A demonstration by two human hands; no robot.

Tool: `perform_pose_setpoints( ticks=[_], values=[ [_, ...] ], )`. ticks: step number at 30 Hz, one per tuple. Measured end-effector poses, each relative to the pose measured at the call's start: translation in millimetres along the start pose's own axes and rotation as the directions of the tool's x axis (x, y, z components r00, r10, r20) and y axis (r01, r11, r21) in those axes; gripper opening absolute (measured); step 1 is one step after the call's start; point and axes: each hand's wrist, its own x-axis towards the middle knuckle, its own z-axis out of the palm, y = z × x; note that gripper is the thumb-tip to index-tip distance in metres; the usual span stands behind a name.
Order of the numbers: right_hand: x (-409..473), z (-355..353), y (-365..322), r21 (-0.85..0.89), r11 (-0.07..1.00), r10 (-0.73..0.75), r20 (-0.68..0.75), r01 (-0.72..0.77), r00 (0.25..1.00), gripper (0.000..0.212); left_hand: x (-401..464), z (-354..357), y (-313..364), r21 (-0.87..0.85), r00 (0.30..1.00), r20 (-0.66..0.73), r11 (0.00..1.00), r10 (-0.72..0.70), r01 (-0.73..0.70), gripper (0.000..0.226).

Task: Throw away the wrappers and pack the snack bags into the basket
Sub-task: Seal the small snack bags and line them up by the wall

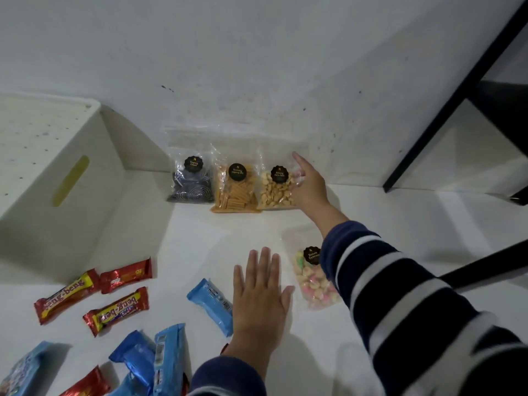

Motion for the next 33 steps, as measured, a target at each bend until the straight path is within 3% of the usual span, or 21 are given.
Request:
perform_pose_setpoints(
  ticks=[8, 12, 14, 16, 19, 21, 25, 29, 33],
  values=[
    [5, -5, 15, -0.042, 0.997, 0.068, 0.063, -0.065, 0.996, 0.078, 1, 3, -1, 0.013, 1.0, -0.014, 1.0, 0.005, -0.004, 0.064],
    [-14, -25, 24, -0.19, 0.977, 0.11, 0.046, -0.099, 0.993, 0.058, 1, 3, -1, 0.004, 1.0, -0.003, 1.0, 0.001, -0.001, 0.064],
    [-30, -34, 32, -0.309, 0.937, 0.197, 0.085, -0.162, 0.977, 0.05, 1, 2, -1, -0.012, 1.0, -0.002, 1.0, -0.004, 0.004, 0.064],
    [-47, -40, 37, -0.314, 0.911, 0.315, 0.111, -0.268, 0.942, 0.048, 2, -1, -1, -0.032, 1.0, 0.017, 0.999, -0.006, 0.007, 0.063],
    [-75, -45, 40, -0.15, 0.904, 0.418, 0.117, -0.4, 0.901, 0.04, 1, -11, -1, -0.081, 0.997, 0.076, 0.997, 0.014, -0.008, 0.06],
    [-94, -48, 37, 0.008, 0.867, 0.495, 0.114, -0.499, 0.861, 0.037, -2, -21, 2, -0.209, 0.997, 0.082, 0.978, 0.008, 0.009, 0.057],
    [-131, -52, 30, 0.161, 0.802, 0.563, 0.114, -0.575, 0.818, 0.032, -24, -32, 12, -0.438, 0.992, 0.023, 0.891, -0.126, 0.124, 0.065],
    [-161, -55, 19, 0.276, 0.738, 0.612, 0.11, -0.615, 0.784, 0.034, -53, -32, 22, -0.447, 0.982, 0.03, 0.876, -0.185, 0.179, 0.089],
    [-186, -56, 9, 0.408, 0.676, 0.622, 0.132, -0.614, 0.772, 0.036, -75, -33, 28, -0.446, 0.988, 0.05, 0.882, -0.144, 0.152, 0.128]
  ],
)
